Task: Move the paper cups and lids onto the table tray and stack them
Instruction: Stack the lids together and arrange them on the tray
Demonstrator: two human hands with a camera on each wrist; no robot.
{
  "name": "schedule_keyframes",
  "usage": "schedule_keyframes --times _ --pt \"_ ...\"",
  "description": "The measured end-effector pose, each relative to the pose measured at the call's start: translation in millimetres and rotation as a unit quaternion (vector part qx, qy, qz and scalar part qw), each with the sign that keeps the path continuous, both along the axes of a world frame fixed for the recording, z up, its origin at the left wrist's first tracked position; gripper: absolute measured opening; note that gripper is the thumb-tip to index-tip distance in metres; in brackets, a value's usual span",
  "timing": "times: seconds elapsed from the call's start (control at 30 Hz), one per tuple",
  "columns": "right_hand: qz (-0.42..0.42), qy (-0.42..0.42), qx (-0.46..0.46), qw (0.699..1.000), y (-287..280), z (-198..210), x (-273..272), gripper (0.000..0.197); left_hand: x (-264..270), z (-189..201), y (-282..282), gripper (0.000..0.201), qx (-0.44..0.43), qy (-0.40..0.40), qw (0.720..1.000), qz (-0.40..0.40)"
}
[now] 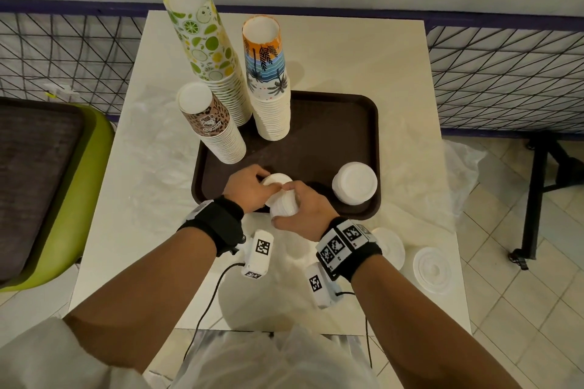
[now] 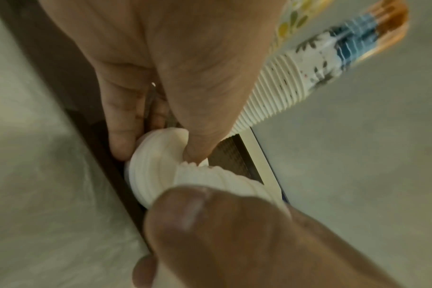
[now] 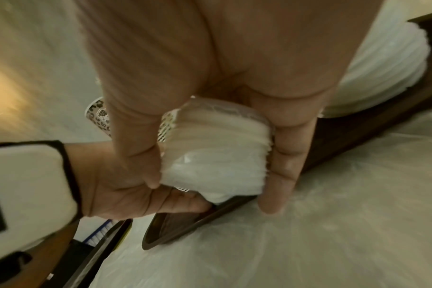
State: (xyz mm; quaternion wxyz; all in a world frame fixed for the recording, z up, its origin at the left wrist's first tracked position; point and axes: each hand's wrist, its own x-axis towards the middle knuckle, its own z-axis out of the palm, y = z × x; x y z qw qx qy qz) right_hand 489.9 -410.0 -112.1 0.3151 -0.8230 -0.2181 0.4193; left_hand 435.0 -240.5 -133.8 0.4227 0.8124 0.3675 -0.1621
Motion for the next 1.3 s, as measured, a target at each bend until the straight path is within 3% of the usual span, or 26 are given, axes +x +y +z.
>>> schedule_keyframes --times 0.17,0.27,0.43,0.57,0.7,0.9,1.13,1.3 --pt "0.037 0.009 -0.004 0.999 25 2 0 0.085 -11 -5 10 0.034 -0.028 -0.002 0.989 0.148" --pt "0.027 0.02 -0.004 0.999 33 1 -1 0.086 -13 -6 9 0.042 0.024 0.009 0.99 0.139" --pt "-0.016 0.055 0.003 0.998 28 -8 1 0.087 -19 -4 11 0.06 -0.004 -0.017 0.993 0.116" --pt "-0.034 0.063 0.015 0.997 25 -9 4 0.081 -25 -4 13 0.049 0.048 -0.04 0.998 0.024" --pt "-0.036 0.058 0.013 0.998 27 -8 0 0.09 -29 -2 14 0.041 0.019 -0.047 0.996 0.07" --pt "0.027 -0.013 -0.017 0.999 32 -2 -7 0.096 -31 -20 24 0.058 -0.06 -0.057 0.985 0.154" --pt "0.042 -0.168 -0.019 0.985 46 11 -5 0.096 -30 -5 22 0.05 -0.141 -0.048 0.967 0.205" --pt "0.081 -0.183 -0.058 0.978 61 1 -4 0.095 -37 -1 26 0.044 -0.191 -0.071 0.947 0.247"
